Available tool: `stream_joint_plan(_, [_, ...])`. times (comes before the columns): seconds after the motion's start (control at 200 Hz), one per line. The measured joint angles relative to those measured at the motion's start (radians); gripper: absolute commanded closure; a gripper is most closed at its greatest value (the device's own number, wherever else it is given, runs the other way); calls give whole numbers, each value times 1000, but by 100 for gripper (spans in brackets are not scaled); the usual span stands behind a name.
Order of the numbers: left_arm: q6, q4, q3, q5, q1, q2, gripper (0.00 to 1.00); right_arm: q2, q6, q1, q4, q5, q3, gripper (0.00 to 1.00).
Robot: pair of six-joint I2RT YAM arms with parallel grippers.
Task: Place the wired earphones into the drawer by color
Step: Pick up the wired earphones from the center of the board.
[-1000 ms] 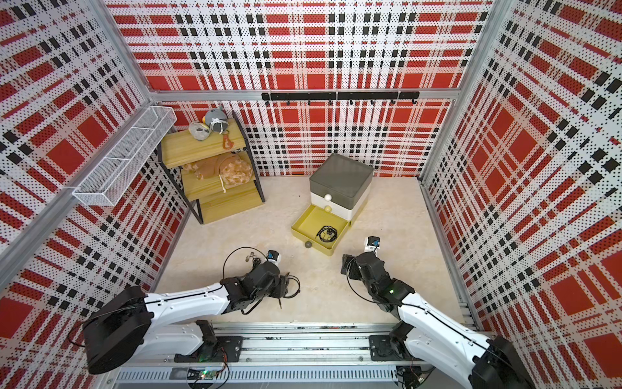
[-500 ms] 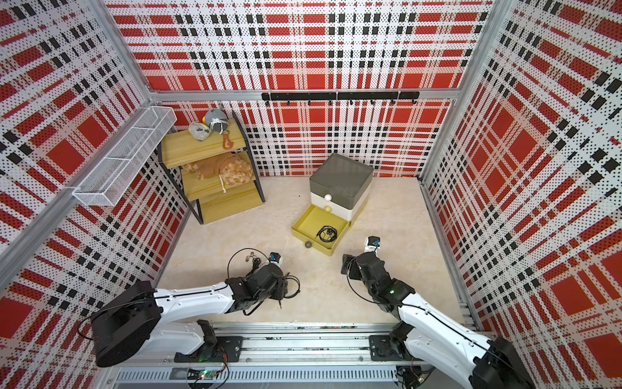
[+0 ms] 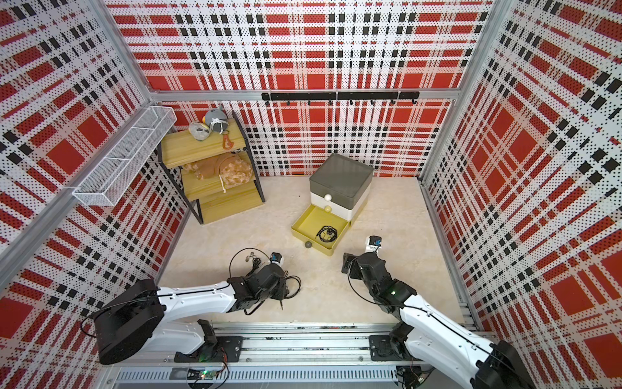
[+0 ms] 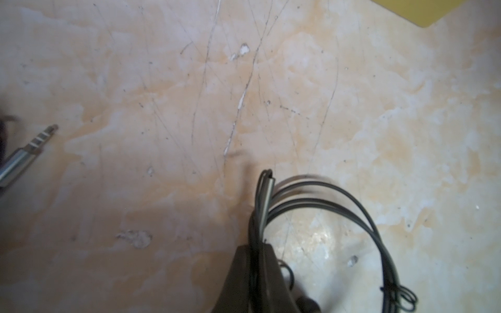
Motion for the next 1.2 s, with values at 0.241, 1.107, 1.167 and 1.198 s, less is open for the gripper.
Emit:
stream_joint_plan(0.241, [2, -14, 11, -3, -1, -2, 100, 4, -2, 0, 1, 2, 0, 0])
stream_joint_plan(1.107, [115, 11, 284, -70, 97, -50, 100, 10, -5, 0, 9, -2, 0, 0])
stream_joint_plan(1.167, [121, 34, 298, -65, 113, -33, 100, 7, -5, 0, 8, -1, 0, 0])
stream_joint_plan(1.198, [124, 47, 304, -60, 123, -22, 100, 6, -5, 0, 8, -1, 0, 0])
